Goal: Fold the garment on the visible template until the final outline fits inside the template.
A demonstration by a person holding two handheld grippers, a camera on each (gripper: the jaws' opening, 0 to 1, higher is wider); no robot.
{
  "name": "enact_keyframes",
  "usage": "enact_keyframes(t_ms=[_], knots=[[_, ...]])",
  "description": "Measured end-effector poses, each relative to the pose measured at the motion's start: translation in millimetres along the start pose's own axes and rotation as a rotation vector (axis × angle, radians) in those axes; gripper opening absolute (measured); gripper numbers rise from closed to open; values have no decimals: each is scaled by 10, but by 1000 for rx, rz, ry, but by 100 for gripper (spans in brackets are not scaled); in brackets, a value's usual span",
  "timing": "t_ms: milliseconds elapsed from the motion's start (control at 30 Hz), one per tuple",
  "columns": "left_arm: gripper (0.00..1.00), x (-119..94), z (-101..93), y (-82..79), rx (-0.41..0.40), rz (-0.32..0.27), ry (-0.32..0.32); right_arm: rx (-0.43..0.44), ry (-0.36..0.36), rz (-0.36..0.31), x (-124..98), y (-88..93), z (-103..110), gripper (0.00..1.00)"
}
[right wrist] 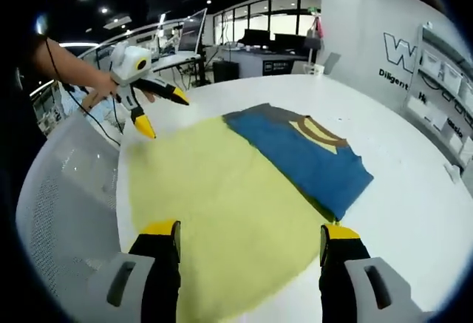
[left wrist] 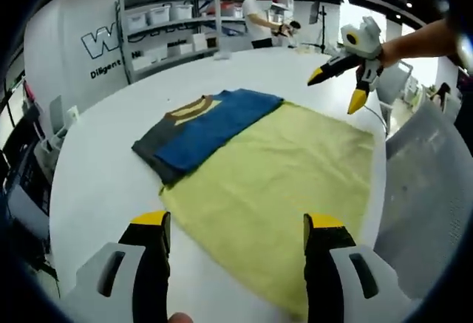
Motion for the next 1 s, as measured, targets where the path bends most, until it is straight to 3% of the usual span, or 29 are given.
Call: enact_keyframes(t_ms=[267, 400, 1000], knots=[[70, -89, -101, 71, 26, 19, 16, 1, -6, 13, -69, 115, 147, 74], [68, -120, -206, 134, 86, 32, 61, -30, -16, 27, -105, 187, 214, 72], [60, -361, -492, 363, 174, 65, 170, -45, -27, 53, -282, 469, 447, 65]])
Point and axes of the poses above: the point that each gripper's makers call its tool centre point, and the gripper's own axes: x roughly forward along the fingers, z roughly to its left, y roughly out of its underside, the point moved 4 cm from there along -x, roughly backward along the fingers, and after that the axes turned 10 degrees about -z, right-handed, at the moved point
